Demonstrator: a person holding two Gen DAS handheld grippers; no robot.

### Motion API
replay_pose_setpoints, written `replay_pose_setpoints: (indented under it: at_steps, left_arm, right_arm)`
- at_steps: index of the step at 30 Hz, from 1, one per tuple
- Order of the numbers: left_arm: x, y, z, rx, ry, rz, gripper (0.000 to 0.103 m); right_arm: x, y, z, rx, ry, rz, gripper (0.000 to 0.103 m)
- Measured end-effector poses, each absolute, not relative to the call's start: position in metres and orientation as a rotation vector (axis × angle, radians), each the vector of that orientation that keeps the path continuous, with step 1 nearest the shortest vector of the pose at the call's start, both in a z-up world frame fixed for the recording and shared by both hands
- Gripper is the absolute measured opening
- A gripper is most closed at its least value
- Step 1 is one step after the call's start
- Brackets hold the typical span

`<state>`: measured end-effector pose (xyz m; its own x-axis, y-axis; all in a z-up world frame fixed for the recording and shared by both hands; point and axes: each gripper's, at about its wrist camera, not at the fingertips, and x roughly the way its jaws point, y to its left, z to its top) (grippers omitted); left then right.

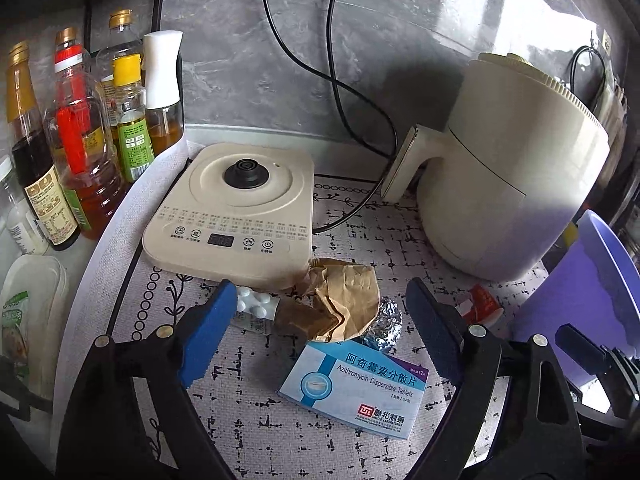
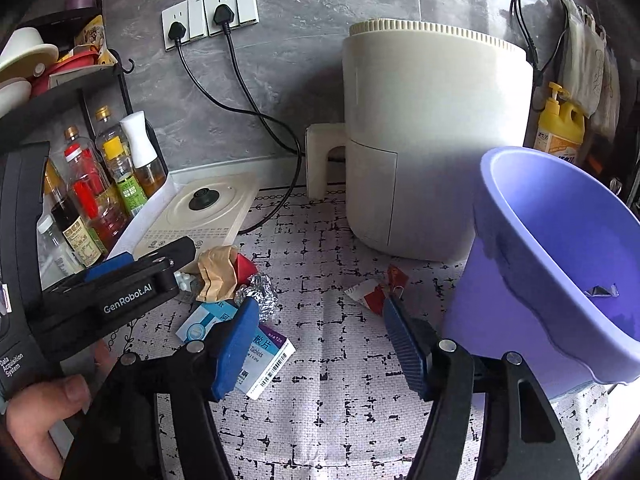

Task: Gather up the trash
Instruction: 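Move both tools back down to the trash on the counter, then grasp the brown paper bag with the left tool while the right tool grasps the red-white wrapper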

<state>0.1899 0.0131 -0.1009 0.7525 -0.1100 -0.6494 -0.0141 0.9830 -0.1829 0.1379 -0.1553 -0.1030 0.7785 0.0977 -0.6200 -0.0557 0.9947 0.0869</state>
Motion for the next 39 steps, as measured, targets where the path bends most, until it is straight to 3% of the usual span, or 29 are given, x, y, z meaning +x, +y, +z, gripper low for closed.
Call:
replay_pose_setpoints:
  at_steps: [9, 10, 12, 13, 21, 32, 33, 36, 39]
  left_arm:
    - [0.224, -0.002, -0.131, -0.151, 0.786, -0.088, 0.077]
    - [0.226, -0.002, -0.134, -0.153, 0.793, -0.092, 0.071]
    - [0.230, -0.002, -0.138, -0.161, 0.809, -0.110, 0.044]
    - [0.232, -0.002, -0.139, -0.159, 0.813, -0.112, 0.042]
    - [0.226, 0.019, -0.124, -0.196, 0.719, -0.065, 0.037]
    - [0.232, 0.029, -0.134, -0.204, 0.744, -0.048, 0.036]
    - [0.233, 0.029, -0.135, -0.205, 0.747, -0.052, 0.036]
    - [0.233, 0.027, -0.136, -0.202, 0.750, -0.056, 0.036]
    - [0.233, 0.026, -0.137, -0.203, 0.752, -0.056, 0.036]
  right_arm:
    - [0.163, -0.160, -0.126, 0.072, 0.699, -0.020, 0.061]
    - [0.166, -0.160, -0.129, 0.071, 0.703, -0.029, 0.061]
    - [0.171, -0.160, -0.133, 0.073, 0.710, -0.044, 0.061]
    - [0.174, -0.160, -0.135, 0.074, 0.713, -0.052, 0.061]
    - [0.198, -0.163, -0.146, 0.073, 0.744, -0.106, 0.056]
    - [0.226, -0.159, -0.166, 0.027, 0.776, -0.169, 0.052]
    - [0.228, -0.161, -0.170, 0.038, 0.790, -0.170, 0.047]
    - [0.233, -0.170, -0.180, 0.066, 0.832, -0.172, 0.018]
    - [0.233, -0.171, -0.184, 0.051, 0.835, -0.147, 0.006]
